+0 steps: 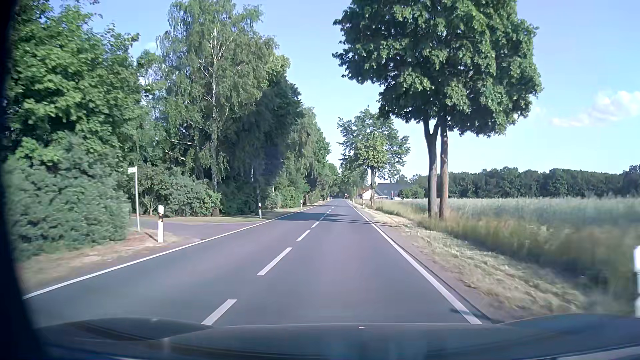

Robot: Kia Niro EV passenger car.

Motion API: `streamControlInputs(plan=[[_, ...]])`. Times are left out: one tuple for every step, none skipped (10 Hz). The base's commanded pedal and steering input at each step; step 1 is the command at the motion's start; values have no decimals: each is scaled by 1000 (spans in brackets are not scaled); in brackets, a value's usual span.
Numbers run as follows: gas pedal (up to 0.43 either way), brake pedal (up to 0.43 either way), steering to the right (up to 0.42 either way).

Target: Follow the waypoints while adhering to traffic rules and regulations

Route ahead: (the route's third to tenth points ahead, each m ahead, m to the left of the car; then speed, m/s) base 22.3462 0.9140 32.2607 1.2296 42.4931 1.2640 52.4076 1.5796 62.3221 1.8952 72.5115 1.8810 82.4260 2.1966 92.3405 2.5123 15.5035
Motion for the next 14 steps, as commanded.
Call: streamControlInputs(plan=[[268, 6, -8], [268, 6, -7], [268, 6, -4], [260, 6, -3], [248, 6, -1], [240, 6, 0], [240, 6, 1], [228, 6, 3], [228, 6, 5], [228, 6, 7], [228, 6, 7], [228, 6, 7], [228, 6, 8], [228, 6, 7]])
